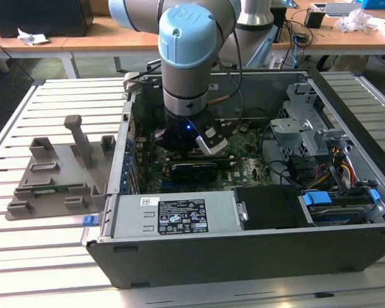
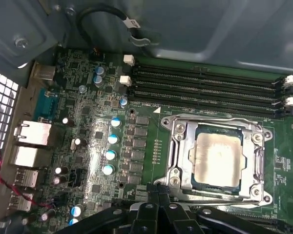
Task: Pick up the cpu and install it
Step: 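Install the second cpu locking lever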
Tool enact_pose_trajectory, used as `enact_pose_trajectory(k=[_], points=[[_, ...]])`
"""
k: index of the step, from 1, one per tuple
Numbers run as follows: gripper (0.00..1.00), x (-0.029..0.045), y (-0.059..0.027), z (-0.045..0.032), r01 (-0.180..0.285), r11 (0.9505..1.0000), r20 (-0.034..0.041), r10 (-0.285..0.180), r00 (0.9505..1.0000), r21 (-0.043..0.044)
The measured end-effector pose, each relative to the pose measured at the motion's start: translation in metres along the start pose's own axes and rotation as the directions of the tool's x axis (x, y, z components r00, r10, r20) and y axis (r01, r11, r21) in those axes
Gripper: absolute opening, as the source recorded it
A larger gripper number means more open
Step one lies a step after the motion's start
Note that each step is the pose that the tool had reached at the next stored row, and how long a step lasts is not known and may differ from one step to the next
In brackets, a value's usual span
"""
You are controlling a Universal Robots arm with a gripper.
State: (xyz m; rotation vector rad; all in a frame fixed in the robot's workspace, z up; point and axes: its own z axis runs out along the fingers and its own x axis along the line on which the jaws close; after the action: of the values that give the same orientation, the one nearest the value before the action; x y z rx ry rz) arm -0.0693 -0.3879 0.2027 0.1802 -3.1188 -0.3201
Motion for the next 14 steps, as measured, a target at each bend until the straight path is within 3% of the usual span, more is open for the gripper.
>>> enact_pose_trajectory(k=[3,6,7,9,10,14], points=[[0.11,0.0011,-0.0091,-0.0040,0.000,1.0000,0.0001,0.000,1.0000,0.0001],[0.11,0.0013,-0.0103,-0.0044,0.000,1.0000,0.0003,0.000,1.0000,-0.0011],[0.11,0.0013,-0.0104,-0.0044,0.000,1.0000,0.0007,0.000,1.0000,-0.0055],[0.11,0.0012,-0.0105,-0.0044,0.001,0.9994,0.0041,-0.001,1.0000,-0.0343],[0.11,0.0012,-0.0105,-0.0043,0.001,0.9991,0.0049,-0.001,1.0000,-0.0414],[0.11,0.0012,-0.0106,-0.0034,0.001,0.9985,0.0060,-0.001,1.0000,-0.0553]])
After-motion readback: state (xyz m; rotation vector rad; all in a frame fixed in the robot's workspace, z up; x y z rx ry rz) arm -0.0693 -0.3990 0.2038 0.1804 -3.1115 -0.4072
